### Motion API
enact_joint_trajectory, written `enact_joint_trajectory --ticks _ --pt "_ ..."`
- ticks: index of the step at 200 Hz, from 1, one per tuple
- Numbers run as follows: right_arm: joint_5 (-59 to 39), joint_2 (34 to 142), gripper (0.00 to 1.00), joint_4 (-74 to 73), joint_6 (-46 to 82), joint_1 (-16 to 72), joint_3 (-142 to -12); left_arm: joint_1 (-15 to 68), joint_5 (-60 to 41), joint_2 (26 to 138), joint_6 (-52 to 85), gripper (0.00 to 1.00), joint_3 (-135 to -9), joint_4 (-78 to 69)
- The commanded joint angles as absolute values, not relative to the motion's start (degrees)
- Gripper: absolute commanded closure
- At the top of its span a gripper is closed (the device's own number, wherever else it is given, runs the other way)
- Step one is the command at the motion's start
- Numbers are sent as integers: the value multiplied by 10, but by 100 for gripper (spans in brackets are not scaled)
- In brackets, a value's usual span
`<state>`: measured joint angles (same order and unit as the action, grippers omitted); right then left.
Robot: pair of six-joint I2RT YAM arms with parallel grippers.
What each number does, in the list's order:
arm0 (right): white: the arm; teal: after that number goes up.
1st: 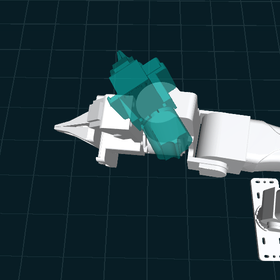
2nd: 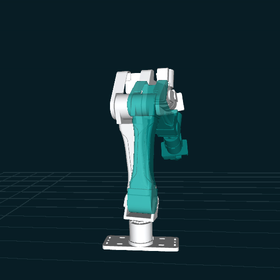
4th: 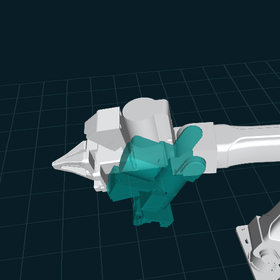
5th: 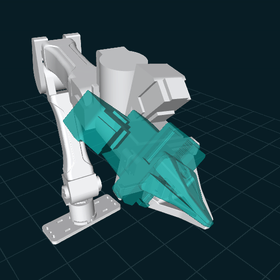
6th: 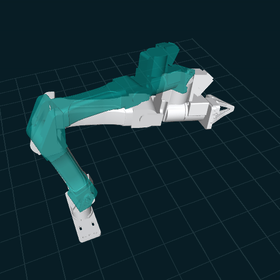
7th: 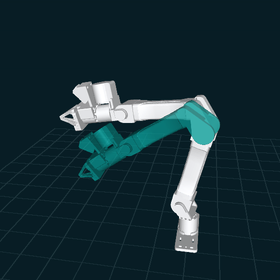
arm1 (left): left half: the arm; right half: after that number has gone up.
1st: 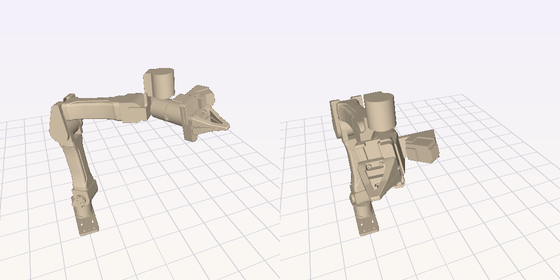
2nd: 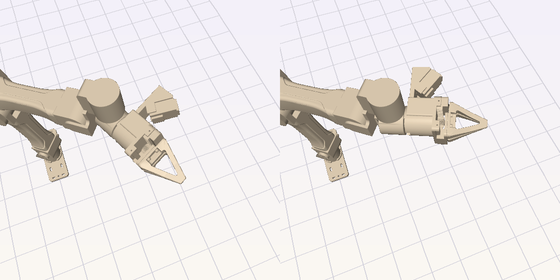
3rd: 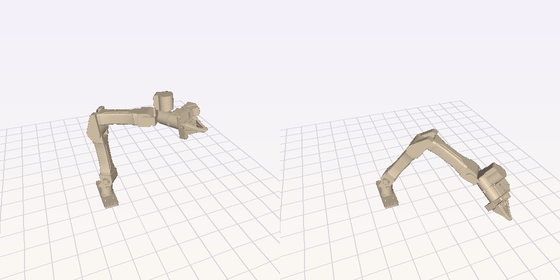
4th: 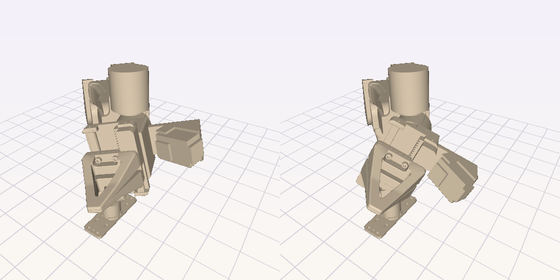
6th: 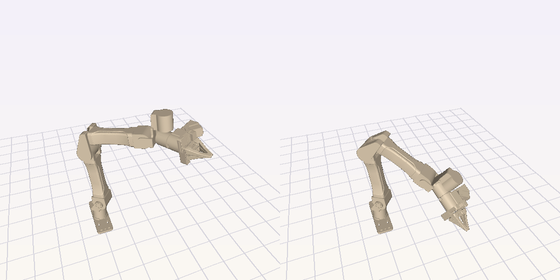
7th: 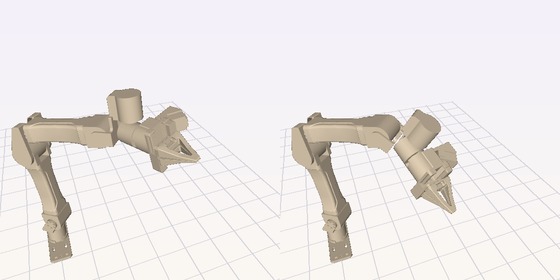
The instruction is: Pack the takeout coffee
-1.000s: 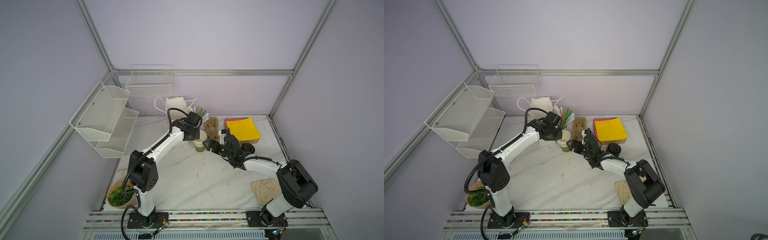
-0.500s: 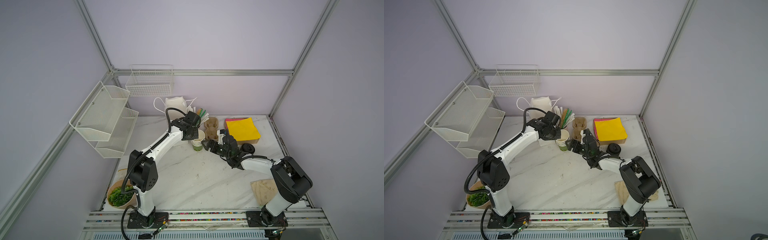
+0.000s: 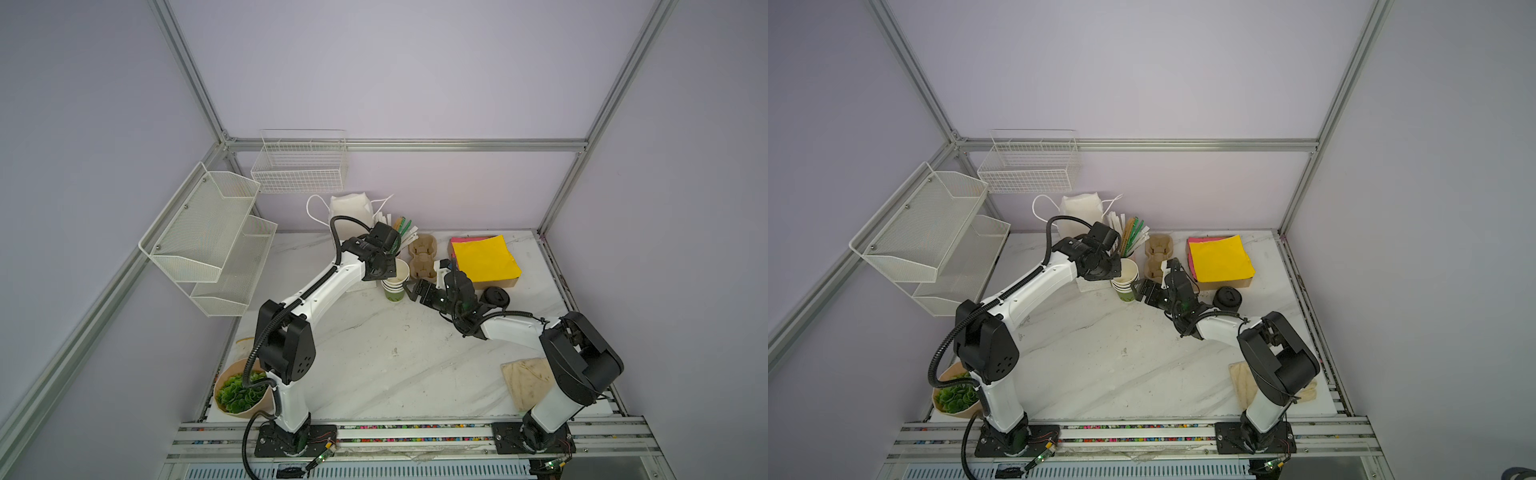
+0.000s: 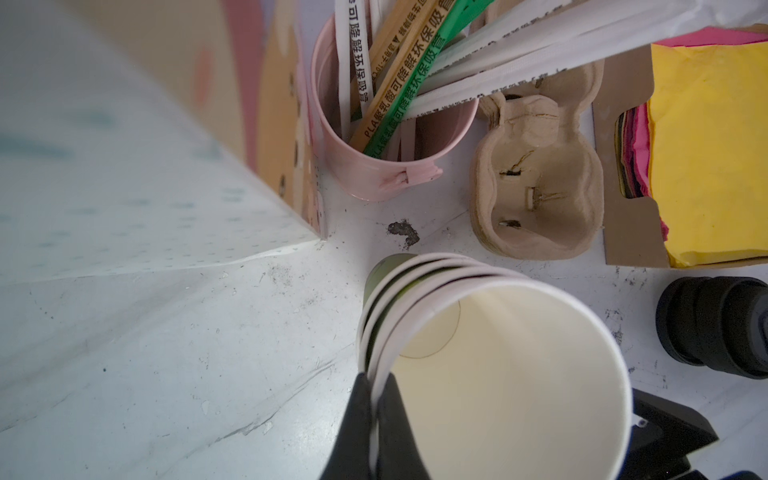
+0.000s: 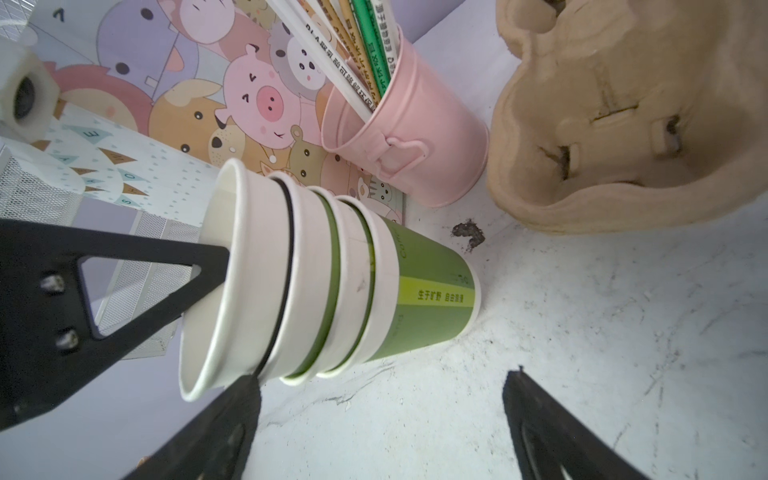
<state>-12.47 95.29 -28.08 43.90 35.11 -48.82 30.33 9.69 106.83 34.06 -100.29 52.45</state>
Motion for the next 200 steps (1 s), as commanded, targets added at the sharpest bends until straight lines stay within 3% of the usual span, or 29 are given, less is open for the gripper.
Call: enact_joint_trajectory --ticks 1,200 --pt "-103 966 6 -258 448 354 -483 301 69 1038 361 100 -1060 514" --pt "-102 879 6 -250 446 354 -477 300 83 1054 346 100 -1076 540"
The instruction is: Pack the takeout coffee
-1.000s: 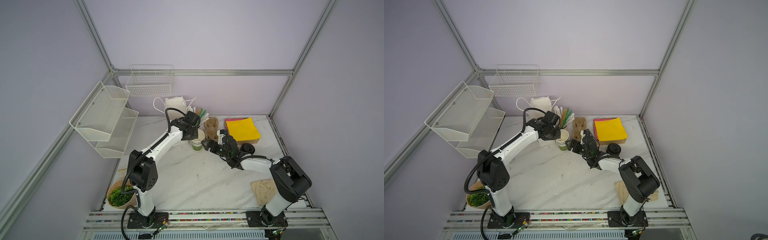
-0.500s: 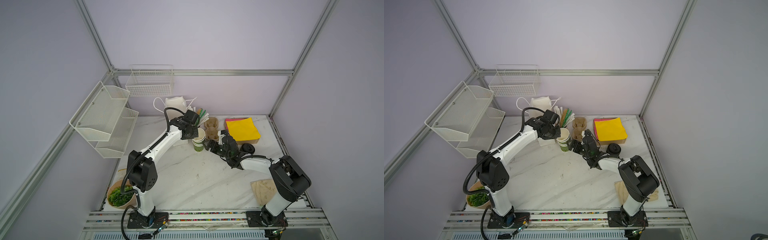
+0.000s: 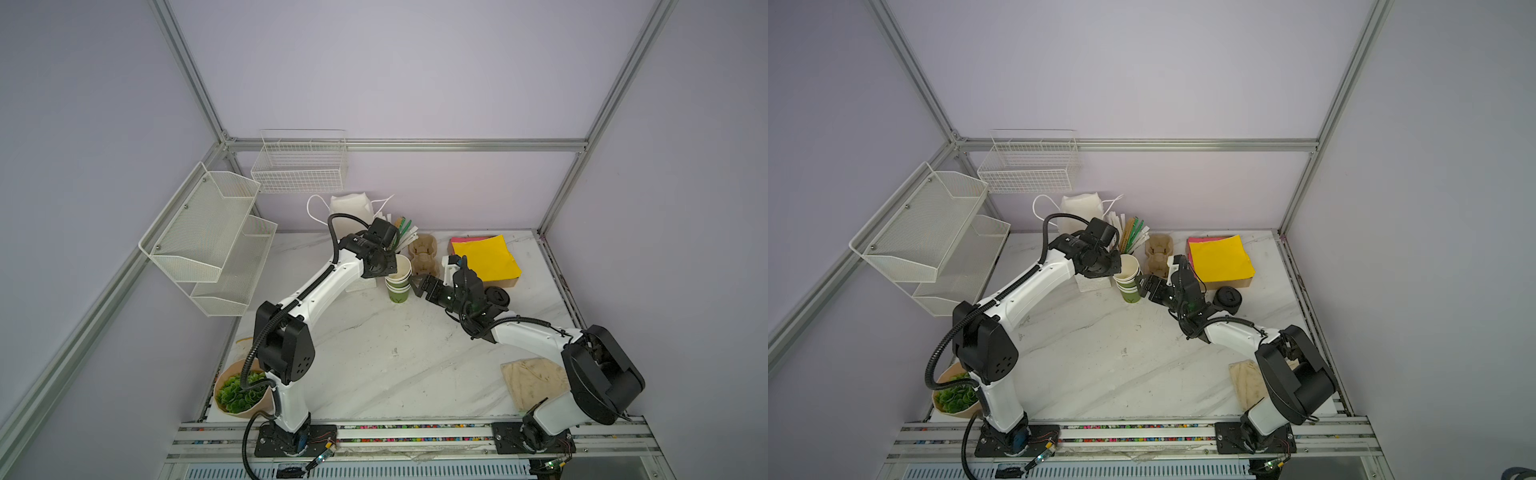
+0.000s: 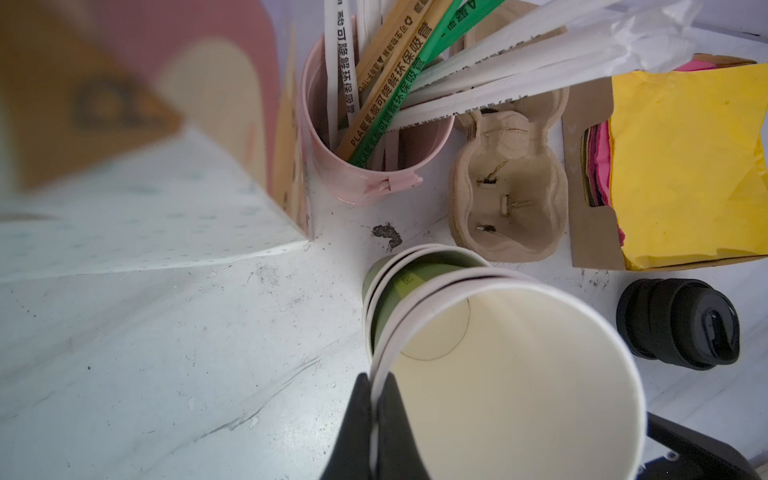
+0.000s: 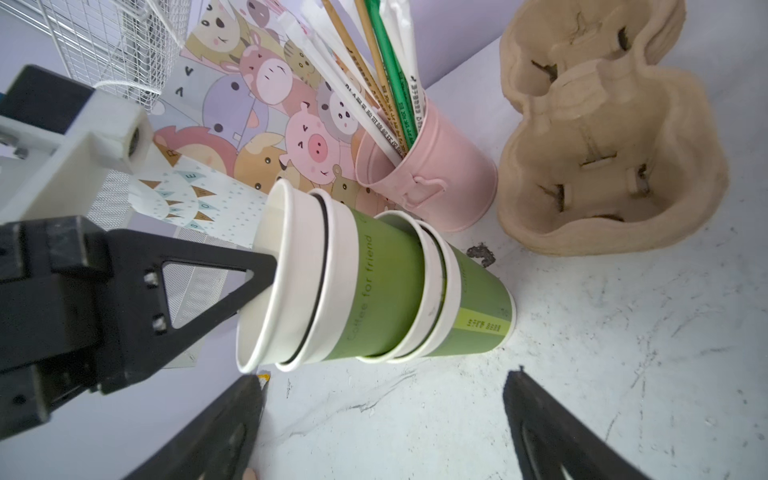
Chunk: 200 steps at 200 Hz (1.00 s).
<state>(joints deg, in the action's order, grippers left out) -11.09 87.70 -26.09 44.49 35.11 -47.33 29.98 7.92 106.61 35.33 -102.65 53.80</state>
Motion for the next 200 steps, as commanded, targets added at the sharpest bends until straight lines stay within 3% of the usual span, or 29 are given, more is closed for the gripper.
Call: enact_joint_trajectory --ticks 1,79,117,200 --pt "-102 879 6 -250 446 354 -477 300 82 1054 346 100 -1076 541" --pt "-110 918 6 -269 450 354 -478 302 78 1055 340 100 -1076 541" --pt "-108 920 6 -269 450 354 -481 303 71 1059 335 86 -1083 542" --pt "-105 918 6 -267 445 354 -480 309 68 1069 330 81 -1092 546"
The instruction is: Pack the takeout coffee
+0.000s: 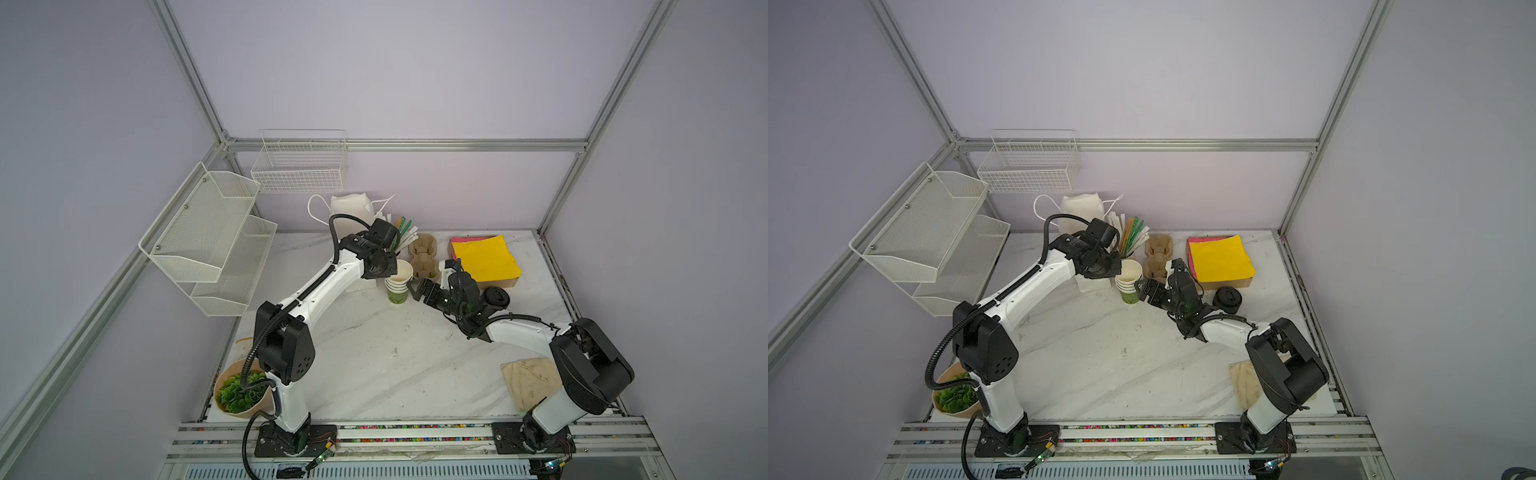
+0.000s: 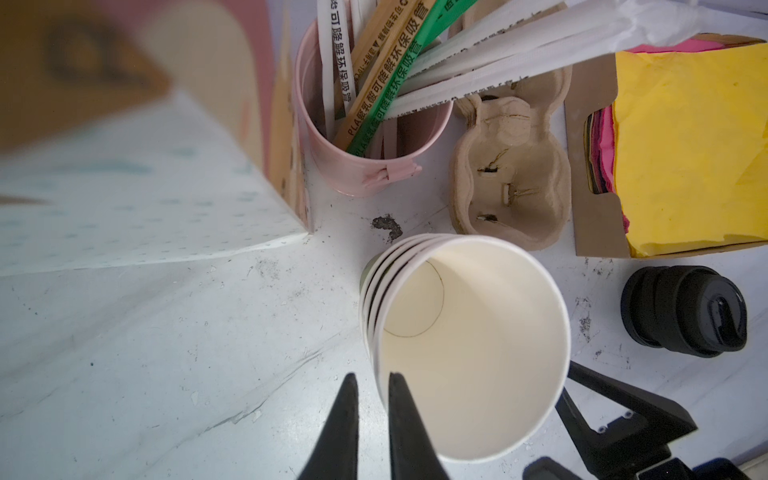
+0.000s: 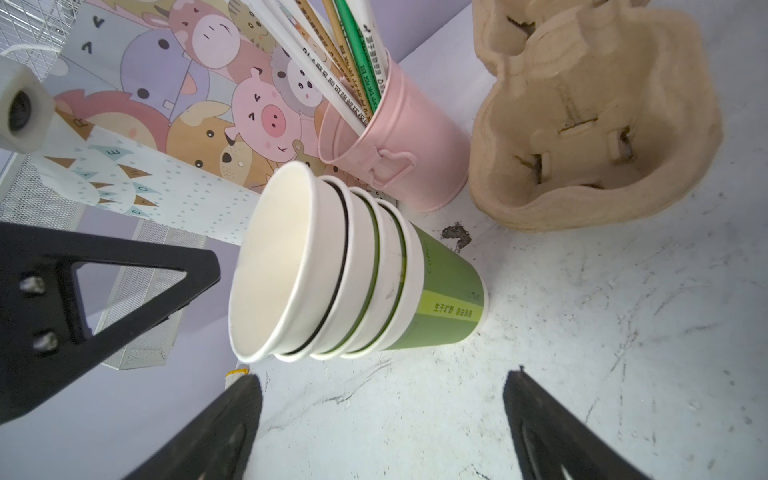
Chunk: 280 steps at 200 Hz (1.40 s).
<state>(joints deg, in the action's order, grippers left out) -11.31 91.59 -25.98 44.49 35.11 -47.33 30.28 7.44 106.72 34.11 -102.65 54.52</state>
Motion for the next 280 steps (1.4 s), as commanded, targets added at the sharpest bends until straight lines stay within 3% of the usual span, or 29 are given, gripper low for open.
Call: enact_joint_trajectory --ticks 1,48,110,197,236,280 --pt "-105 918 6 -268 445 353 -480 309 68 1070 330 81 -1092 546" --pt "-107 919 6 -270 445 354 -481 320 76 1081 328 79 -1101 550" --pt "-104 898 6 -260 435 354 -477 321 86 1089 323 85 -1105 558" --pt "-98 854 6 -238 426 353 -480 322 109 1087 315 71 -1099 566" --pt "-97 838 6 -232 426 354 -479 324 108 1097 317 72 -1100 566" --pt "-93 821 6 -227 425 353 -475 326 110 1106 322 80 -1105 565"
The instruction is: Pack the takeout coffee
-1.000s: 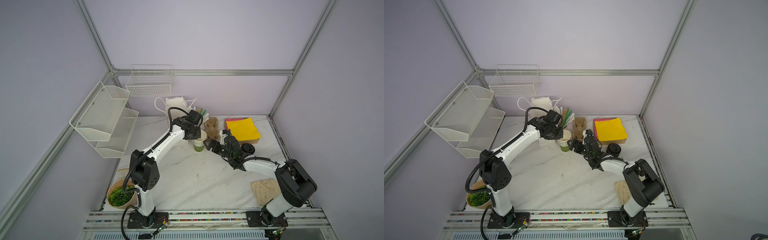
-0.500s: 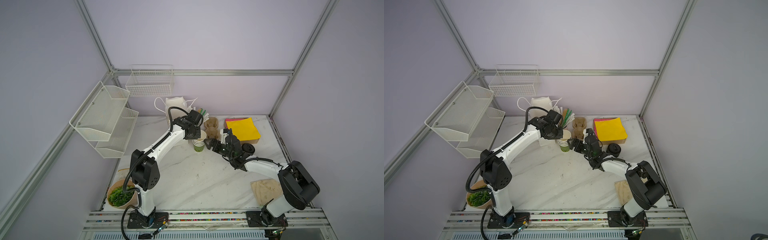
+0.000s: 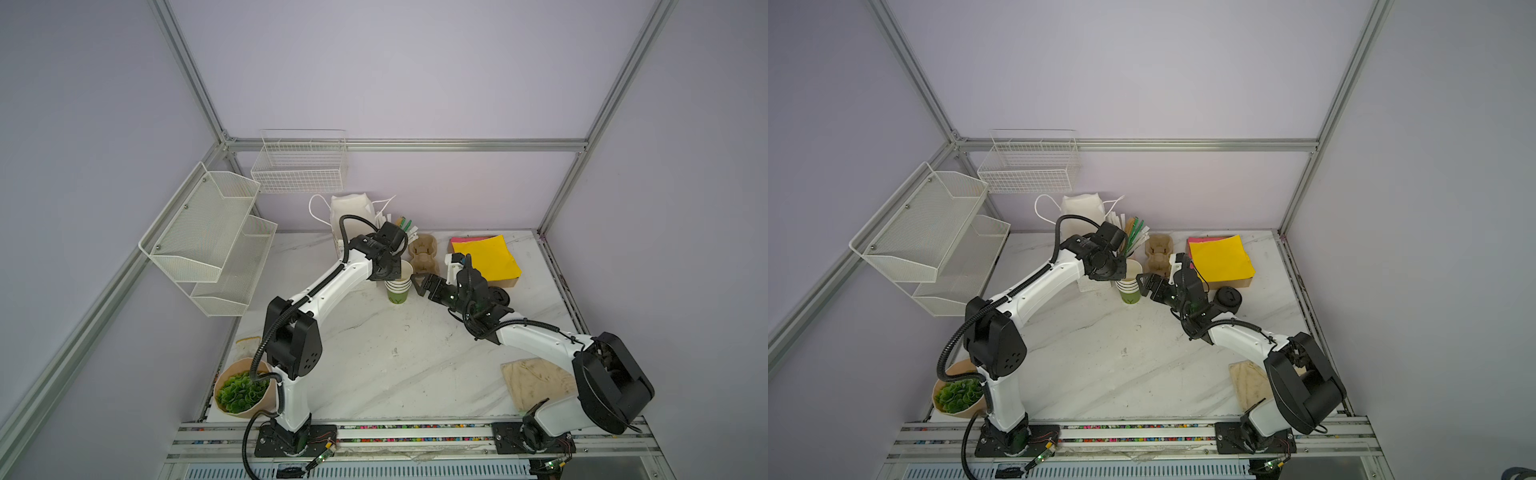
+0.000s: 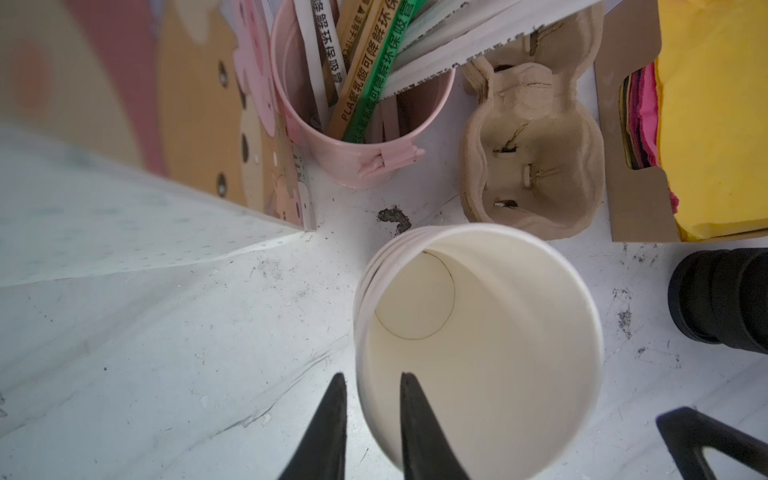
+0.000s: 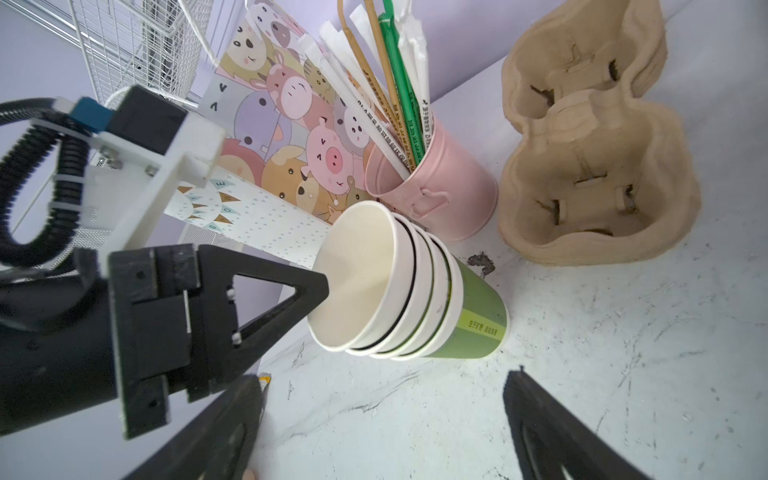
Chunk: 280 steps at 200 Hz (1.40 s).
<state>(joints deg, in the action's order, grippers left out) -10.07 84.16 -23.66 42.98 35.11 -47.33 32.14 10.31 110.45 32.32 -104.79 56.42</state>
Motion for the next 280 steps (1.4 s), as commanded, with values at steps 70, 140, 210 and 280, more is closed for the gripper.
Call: enact_joint_trajectory --ticks 70,140,210,280 --pt "-87 812 6 -223 424 353 -463 326 115 1107 321 100 -1124 568" --pt "-89 833 6 -236 431 353 -447 326 118 1119 315 100 -1154 593" --pt "-93 876 6 -255 431 353 -445 326 115 1115 313 95 -1149 597" --pt "-97 895 5 -262 432 353 -451 326 116 1114 310 85 -1155 602"
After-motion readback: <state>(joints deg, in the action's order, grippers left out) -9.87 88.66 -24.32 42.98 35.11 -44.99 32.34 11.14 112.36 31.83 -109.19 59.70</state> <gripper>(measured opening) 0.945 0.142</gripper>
